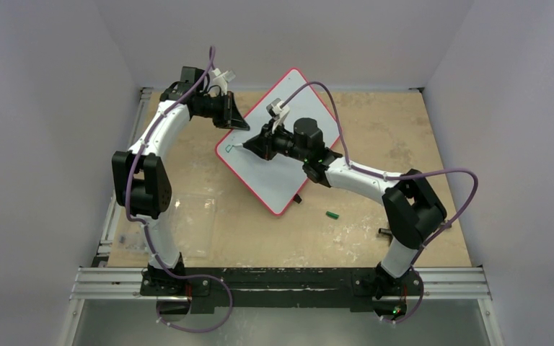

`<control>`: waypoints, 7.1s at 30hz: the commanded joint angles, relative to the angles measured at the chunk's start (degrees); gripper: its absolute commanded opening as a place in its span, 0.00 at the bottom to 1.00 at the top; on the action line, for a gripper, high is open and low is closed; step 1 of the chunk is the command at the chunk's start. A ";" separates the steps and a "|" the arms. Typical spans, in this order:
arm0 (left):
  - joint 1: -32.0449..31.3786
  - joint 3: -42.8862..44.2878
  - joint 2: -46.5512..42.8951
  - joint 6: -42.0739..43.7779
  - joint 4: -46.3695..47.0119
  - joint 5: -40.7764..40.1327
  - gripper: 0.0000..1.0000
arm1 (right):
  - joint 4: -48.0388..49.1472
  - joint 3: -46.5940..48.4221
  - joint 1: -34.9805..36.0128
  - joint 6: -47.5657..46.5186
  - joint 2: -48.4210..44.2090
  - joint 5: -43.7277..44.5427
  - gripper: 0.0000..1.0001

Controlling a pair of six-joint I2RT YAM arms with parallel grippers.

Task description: Write a sentence on the whiteboard

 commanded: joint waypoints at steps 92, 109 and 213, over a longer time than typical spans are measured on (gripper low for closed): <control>-3.66 -1.63 -4.73 5.33 -0.81 -0.66 0.00 | -2.76 -6.35 -5.75 0.29 -14.77 1.11 0.00; -4.19 -1.51 -4.69 5.45 -1.08 -1.07 0.00 | 0.94 -1.65 -4.38 5.88 -8.68 -3.98 0.00; -4.71 -0.96 -5.06 5.67 -2.05 -1.34 0.00 | -14.18 -2.58 -0.72 1.10 -8.05 7.33 0.00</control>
